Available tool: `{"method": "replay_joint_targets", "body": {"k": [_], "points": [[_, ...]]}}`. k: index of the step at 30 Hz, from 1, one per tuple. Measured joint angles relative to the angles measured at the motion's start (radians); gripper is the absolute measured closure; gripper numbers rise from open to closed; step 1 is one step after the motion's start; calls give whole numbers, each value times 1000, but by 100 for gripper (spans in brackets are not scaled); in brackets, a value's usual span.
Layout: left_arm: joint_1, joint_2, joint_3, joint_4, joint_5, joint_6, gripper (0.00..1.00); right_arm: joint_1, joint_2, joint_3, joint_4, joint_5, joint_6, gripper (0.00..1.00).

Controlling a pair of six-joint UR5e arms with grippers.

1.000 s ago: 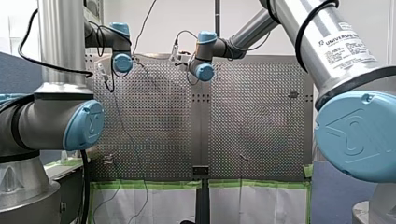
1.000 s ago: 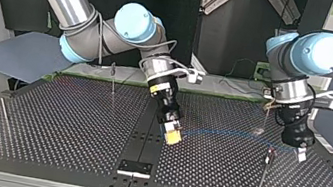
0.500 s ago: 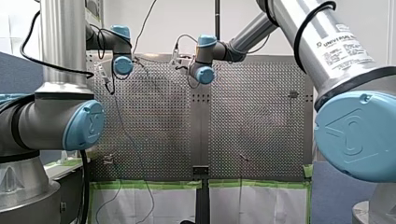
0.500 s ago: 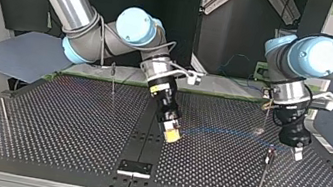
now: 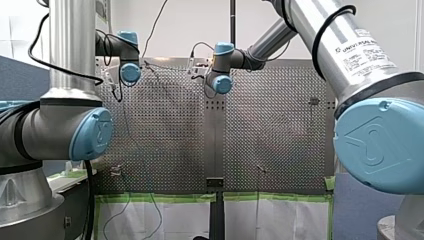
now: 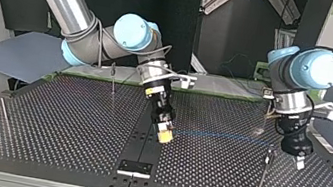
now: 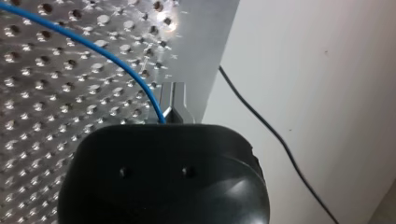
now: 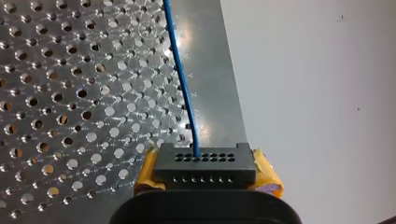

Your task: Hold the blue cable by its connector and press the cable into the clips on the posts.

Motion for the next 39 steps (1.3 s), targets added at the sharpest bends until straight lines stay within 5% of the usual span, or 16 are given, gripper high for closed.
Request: {"method": "replay_joint_targets", "body": {"k": [24, 39], "points": [[55, -88, 89, 1, 109, -47, 100, -58, 13, -62, 0, -2, 3, 100], [70, -114, 105, 3, 152, -52, 100, -61, 61, -118, 7, -13, 9, 100]]}}
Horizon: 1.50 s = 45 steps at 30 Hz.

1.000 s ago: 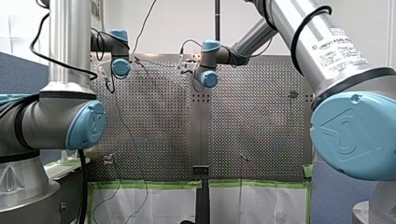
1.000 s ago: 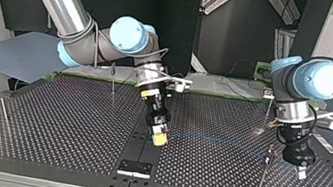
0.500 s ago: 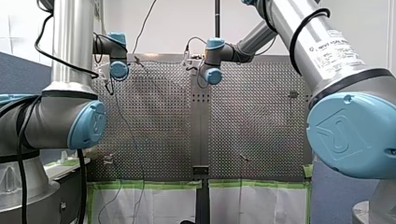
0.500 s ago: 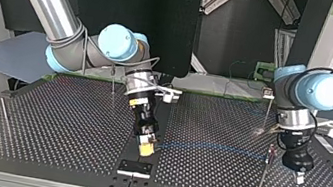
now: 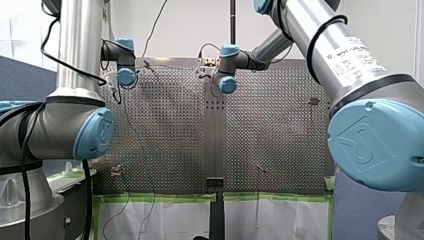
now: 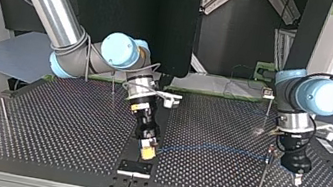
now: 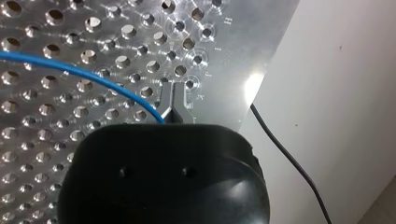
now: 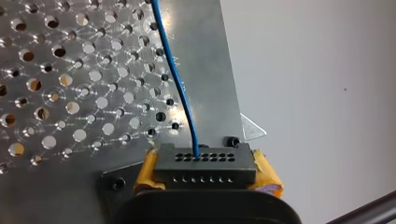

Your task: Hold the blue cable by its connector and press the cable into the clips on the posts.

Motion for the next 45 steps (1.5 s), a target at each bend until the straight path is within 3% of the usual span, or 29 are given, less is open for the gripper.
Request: {"method": "replay_joint_targets", "body": {"k": [2, 4, 5, 6, 7, 8, 10, 11, 13, 24, 30, 37, 45], "points": [[0, 0, 0, 8, 14, -10, 95, 0, 1, -1, 1, -2, 0, 100], [2, 0, 0, 15, 27, -20, 66, 0, 1, -1, 2, -4, 0, 100], [3, 0, 0, 18, 37, -24, 66, 0, 1, -1, 3, -4, 0, 100], [4, 0, 0, 19, 43, -25, 49, 0, 1, -2, 4, -5, 0, 100], [4, 0, 0, 19, 50, -23, 38, 0, 1, -2, 5, -5, -1, 100], [6, 0, 0, 16, 60, -19, 38, 0, 1, -2, 7, -5, -1, 100], [8, 0, 0, 7, 74, -8, 16, 0, 1, -2, 9, -5, -3, 100], [10, 0, 0, 0, 83, -2, 16, 0, 1, -2, 10, -6, -3, 100], [13, 0, 0, -14, 94, 4, 0, 0, 1, -2, 11, -6, -4, 100], [13, 6, -1, -106, 42, -24, 0, 1, 1, -2, 15, -6, -3, 100], [-5, 44, -5, -163, 40, -39, 0, 1, 1, -2, 18, -6, -3, 100], [-14, 74, -20, -228, 69, -37, 0, 1, 1, -2, 19, -6, -1, 100], [-12, 126, -81, -295, 125, -19, 0, 1, 1, -2, 20, -4, -1, 100]]}}
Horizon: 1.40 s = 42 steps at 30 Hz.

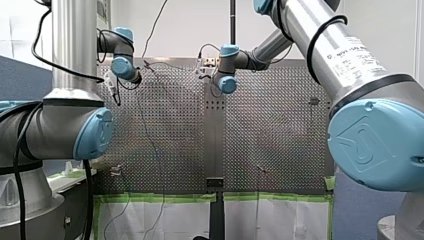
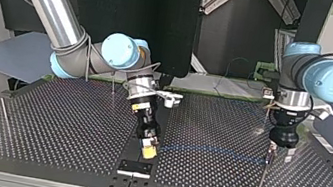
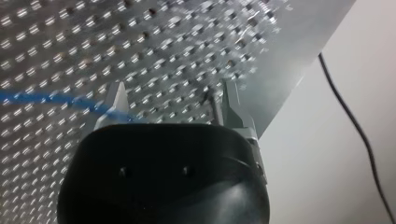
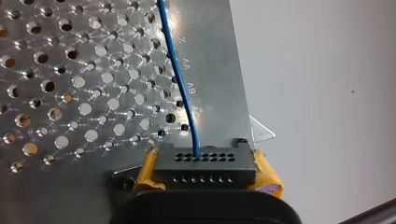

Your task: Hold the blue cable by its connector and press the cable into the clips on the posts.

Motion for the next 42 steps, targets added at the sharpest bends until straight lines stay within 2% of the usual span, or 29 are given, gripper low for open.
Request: {"method": "replay_joint_targets", "body": {"k": [5, 8, 23, 34, 42], "points": [[5, 46, -45, -45, 10, -17, 0, 2, 1, 0, 0, 0, 0, 100], [9, 70, -62, -70, 14, -11, 0, 4, 1, 0, 0, 0, 0, 100], [3, 199, -60, -201, 14, 117, 0, 5, 1, 0, 2, 0, 0, 100], [-14, 232, -43, -230, 21, 214, 0, 5, 1, 0, 6, 1, 0, 100], [-22, 209, -34, -230, 51, 284, 0, 1, 2, 0, 14, 5, -3, 100]]}}
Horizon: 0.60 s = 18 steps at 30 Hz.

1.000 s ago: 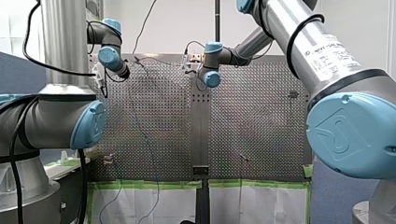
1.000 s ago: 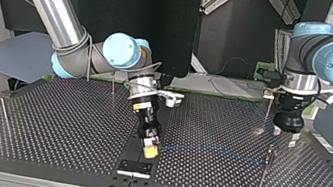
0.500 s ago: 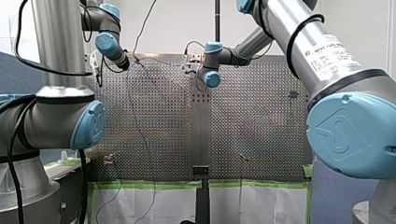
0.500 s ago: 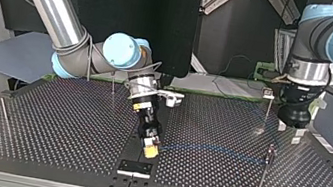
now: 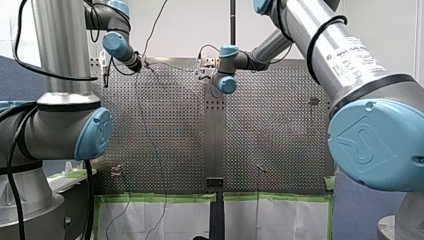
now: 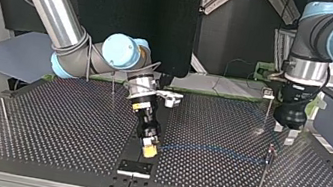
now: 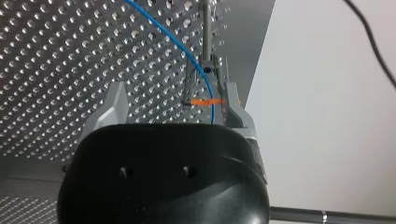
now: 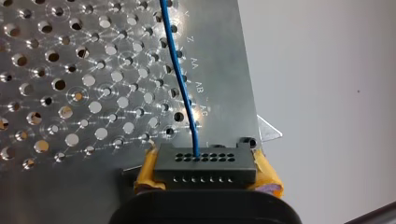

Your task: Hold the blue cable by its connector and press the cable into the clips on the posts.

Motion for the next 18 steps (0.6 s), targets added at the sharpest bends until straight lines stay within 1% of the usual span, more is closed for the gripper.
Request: {"method": "replay_joint_targets", "body": {"k": [3, 6, 12, 14, 18], "points": [[-2, 14, 2, 7, 18, 29, 0, -1, 0, 0, 1, 0, 0, 100], [-2, 19, 6, 21, 25, 55, 0, -1, 2, 0, 2, 0, -1, 100], [-5, -11, 10, 29, 32, 110, 0, -1, 5, 0, 3, 0, -2, 100], [-6, -9, 10, 30, 34, 123, 0, -1, 5, 0, 3, 0, -2, 100], [-8, 9, 11, 31, 40, 132, 0, -2, 6, 0, 3, 0, -2, 100]]}}
